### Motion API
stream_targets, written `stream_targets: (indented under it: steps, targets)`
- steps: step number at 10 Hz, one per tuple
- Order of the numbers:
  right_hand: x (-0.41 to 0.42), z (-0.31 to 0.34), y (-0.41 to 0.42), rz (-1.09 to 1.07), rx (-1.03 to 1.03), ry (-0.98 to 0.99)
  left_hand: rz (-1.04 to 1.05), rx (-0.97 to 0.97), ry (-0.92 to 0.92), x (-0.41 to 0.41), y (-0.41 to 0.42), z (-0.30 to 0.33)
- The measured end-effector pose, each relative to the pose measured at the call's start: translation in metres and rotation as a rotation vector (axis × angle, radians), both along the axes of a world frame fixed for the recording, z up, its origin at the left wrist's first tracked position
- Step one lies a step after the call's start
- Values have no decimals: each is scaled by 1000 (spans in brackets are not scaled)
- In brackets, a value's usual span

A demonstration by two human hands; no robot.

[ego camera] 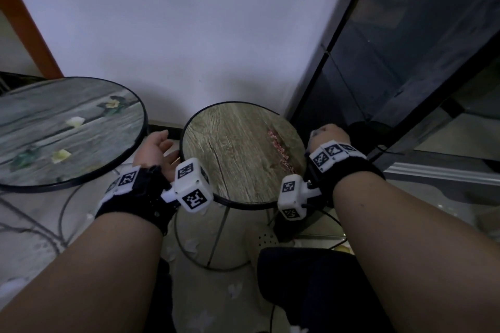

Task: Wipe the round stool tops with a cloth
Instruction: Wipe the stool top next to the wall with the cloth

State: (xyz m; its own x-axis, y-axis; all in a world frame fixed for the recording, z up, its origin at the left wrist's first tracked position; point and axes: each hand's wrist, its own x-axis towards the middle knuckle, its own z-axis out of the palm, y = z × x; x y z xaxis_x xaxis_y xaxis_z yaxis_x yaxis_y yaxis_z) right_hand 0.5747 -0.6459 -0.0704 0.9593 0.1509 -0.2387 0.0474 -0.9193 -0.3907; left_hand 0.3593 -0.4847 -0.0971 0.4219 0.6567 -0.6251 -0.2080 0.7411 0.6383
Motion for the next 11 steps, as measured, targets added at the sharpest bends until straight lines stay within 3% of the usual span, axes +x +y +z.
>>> stream_targets:
  steps: [1,2,4,6,8,10,11]
  targets:
    - [-1,-13,5,14,14,5,-74,8,17,0,3,2]
    - [6,-13,5,-45,160,29,-128,10,9,1,10,-3]
    - [14,5,11,-164,379,-114,-193,-23,29,-5,16,1]
    - [-13,-9,-14,-257,759,179,-175,-90,32,-17,5,-1]
    - [-30,-39,-47,-305,859,208,-242,-49,66,-29,-15,-9]
    - [-45,-62,-48,-429,1098,465,-323,-44,150,-28,-15,-21]
    - [-41,-64,-37,-466,1156,479,-340,-33,145,-23,-10,-26]
